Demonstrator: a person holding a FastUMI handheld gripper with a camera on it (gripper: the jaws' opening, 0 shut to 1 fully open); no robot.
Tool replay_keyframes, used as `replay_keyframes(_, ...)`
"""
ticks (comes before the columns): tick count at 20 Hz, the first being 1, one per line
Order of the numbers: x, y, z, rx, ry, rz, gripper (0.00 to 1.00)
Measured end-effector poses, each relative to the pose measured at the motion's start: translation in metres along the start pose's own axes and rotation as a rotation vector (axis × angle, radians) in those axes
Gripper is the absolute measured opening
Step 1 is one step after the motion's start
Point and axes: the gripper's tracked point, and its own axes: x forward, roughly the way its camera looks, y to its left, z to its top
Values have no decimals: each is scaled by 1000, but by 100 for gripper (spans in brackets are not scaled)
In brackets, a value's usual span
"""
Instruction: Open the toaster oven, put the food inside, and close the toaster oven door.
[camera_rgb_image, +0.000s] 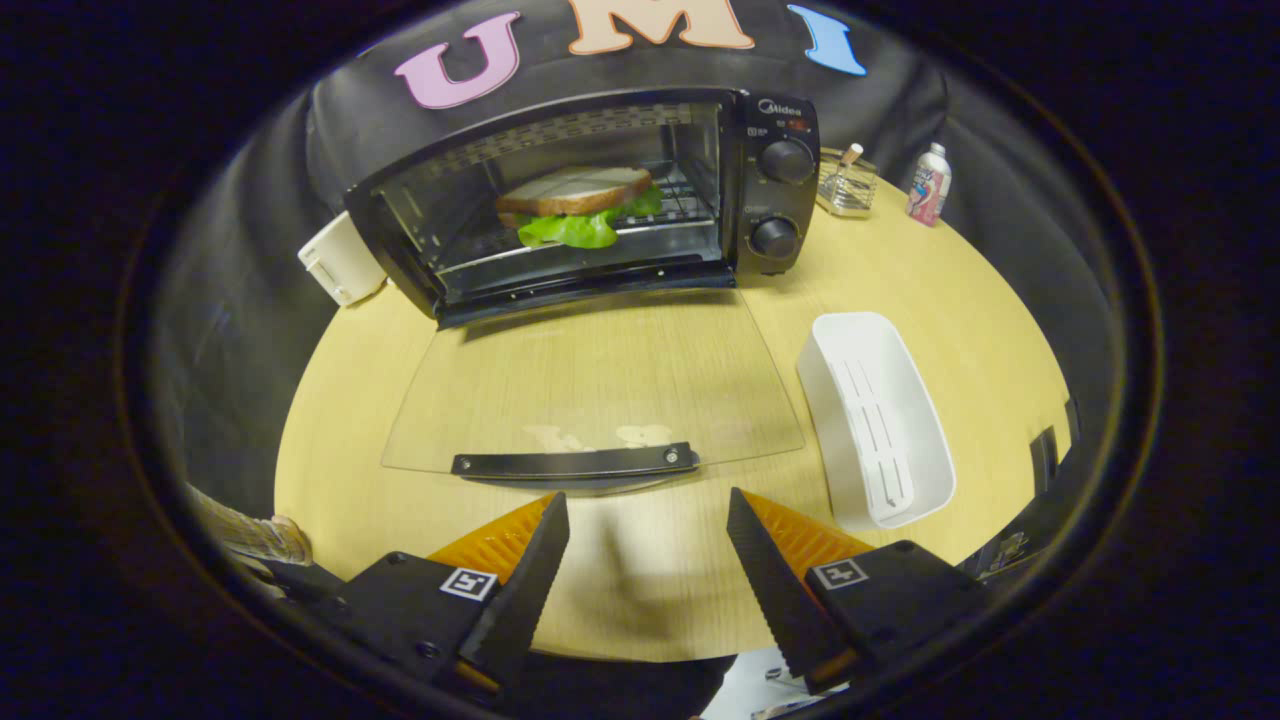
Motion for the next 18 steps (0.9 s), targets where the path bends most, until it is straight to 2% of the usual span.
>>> replay_keyframes(6,12,-4,3,-9,20,-18,98)
replay_keyframes(10,-1,-2,16,-7,-13,-28,97)
replay_keyframes(18,-47,11,86,95,-161,26,97)
